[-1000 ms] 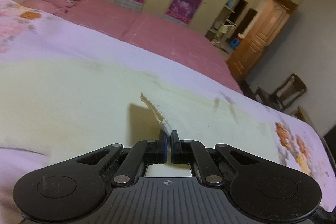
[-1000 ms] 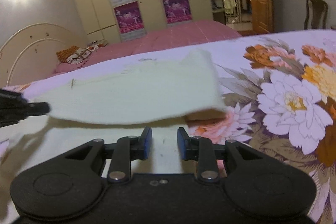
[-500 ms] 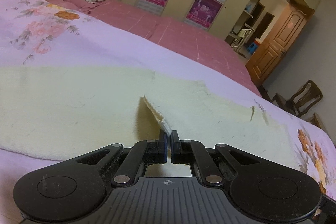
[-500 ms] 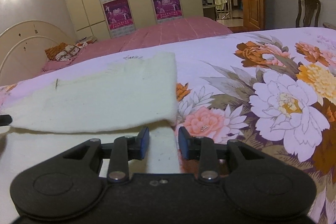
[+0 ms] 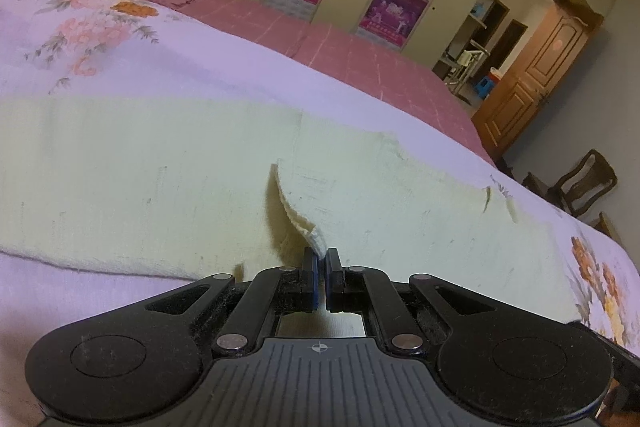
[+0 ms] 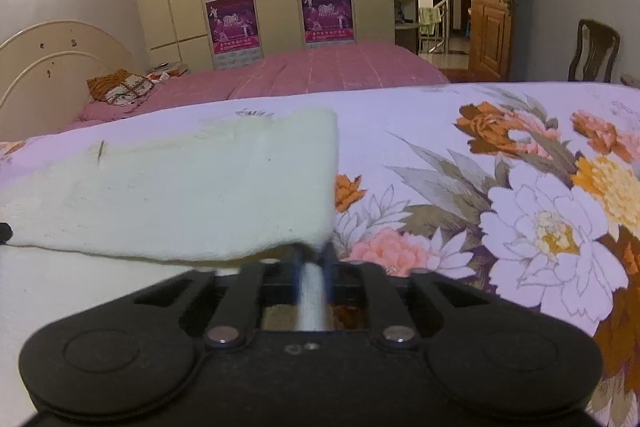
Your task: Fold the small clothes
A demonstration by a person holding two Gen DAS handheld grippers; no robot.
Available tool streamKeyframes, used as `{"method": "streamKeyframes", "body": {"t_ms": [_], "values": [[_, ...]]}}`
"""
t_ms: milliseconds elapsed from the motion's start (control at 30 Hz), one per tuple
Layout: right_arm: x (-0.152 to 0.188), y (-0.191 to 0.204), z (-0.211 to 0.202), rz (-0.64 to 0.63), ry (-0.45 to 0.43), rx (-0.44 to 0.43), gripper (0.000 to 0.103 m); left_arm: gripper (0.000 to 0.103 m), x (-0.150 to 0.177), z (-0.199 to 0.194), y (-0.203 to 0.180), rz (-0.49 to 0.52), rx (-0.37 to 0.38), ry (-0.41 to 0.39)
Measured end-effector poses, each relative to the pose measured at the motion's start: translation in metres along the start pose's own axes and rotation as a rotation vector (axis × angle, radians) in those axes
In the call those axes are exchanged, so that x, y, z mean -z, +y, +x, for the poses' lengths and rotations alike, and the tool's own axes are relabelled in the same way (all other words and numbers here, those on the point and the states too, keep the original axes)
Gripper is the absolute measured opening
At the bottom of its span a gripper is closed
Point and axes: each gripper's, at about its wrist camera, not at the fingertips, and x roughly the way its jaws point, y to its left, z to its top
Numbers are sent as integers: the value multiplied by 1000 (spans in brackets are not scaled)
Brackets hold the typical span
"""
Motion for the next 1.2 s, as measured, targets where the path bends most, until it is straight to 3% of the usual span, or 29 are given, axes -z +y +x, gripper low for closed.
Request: {"method": "streamKeyframes", "body": {"t_ms": [400, 500, 567, 600, 633, 667, 700, 767, 833, 867, 900, 1000, 1100, 1200], "values": [[3, -3, -1, 17, 3, 6, 6, 4, 10, 0, 5, -11, -15, -1], [1, -4, -1, 18, 10, 15, 10, 4, 11, -9, 10, -17, -49, -6], [0, -7, -14, 24, -21, 4, 17, 4, 13, -29, 9, 22, -100, -66], [-1, -9, -23, 33, -49, -12, 17, 12, 12, -37, 5, 54, -123, -101], [-3, -9, -31, 33, -81, -23, 17, 27, 10, -40, 0, 77, -133, -122], [-5, -7, -35, 29, -104, -26, 17, 72, 8, -41, -7, 101, -129, -146], [-8, -6, -34, 28, -108, -33, 17, 92, 6, -39, -14, 125, -128, -171], [-13, 2, -25, 33, -93, -53, 16, 91, 5, -28, -35, 205, -110, -188], [-15, 13, -12, 20, -63, -75, 15, 69, 7, -9, -45, 237, -76, -140], [-14, 19, -7, 1, -48, -78, 14, 53, 8, 2, -47, 241, -74, -99], [-12, 25, 0, -25, -26, -71, 14, 49, 10, 12, -45, 244, -73, -60], [-3, 22, 9, -47, 10, -31, 9, 36, 18, 18, -36, 310, -108, -88], [-5, 9, 7, -22, 8, -9, 0, 36, 9, 9, -30, 286, -131, -100], [-15, 8, 7, -17, -31, -19, 10, 37, -3, 8, -39, 273, -126, -151]]}}
